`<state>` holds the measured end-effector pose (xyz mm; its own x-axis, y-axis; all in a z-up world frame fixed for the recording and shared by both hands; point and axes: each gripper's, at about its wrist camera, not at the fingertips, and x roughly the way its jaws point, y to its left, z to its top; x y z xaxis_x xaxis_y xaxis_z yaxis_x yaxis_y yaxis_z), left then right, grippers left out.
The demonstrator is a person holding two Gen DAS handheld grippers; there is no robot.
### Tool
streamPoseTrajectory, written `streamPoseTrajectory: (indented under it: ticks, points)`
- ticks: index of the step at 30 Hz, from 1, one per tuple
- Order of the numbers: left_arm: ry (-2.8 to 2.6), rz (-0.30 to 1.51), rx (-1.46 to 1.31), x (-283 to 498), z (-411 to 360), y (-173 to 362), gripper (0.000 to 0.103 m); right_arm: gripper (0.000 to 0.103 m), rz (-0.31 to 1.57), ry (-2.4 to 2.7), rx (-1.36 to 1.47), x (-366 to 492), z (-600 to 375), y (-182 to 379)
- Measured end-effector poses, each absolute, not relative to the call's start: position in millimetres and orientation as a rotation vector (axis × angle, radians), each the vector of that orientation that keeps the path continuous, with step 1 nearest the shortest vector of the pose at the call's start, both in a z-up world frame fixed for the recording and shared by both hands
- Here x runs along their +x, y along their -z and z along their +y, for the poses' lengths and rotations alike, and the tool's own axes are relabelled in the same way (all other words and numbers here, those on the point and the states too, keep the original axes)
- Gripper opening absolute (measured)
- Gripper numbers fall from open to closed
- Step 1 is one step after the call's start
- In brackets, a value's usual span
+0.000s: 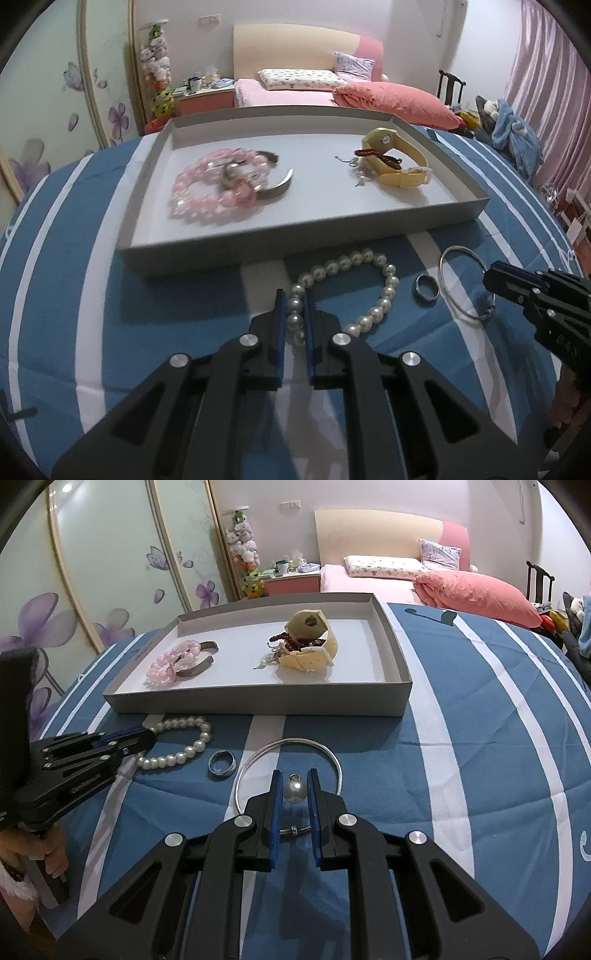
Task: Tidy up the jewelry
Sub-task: 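Carry the pearl bracelet and earring up toward the tray with both tools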
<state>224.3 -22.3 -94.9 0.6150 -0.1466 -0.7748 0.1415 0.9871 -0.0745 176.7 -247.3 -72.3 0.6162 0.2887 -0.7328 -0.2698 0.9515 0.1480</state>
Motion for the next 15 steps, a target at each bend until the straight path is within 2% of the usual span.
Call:
streamPoseTrajectory:
  ticks: [4, 15]
  points:
    - [0.155, 0.873, -0.047, 210.1, -7.3, 91.2, 0.01, 0.014, 0.842, -0.317, 0.02, 175.6, -248.5, 71.8]
    - [0.138, 0.669, -0.047, 171.5, -0.4, 62.3, 0.01, 0.014, 0.758, -0.305, -0.014, 170.3, -243.1, 65.1]
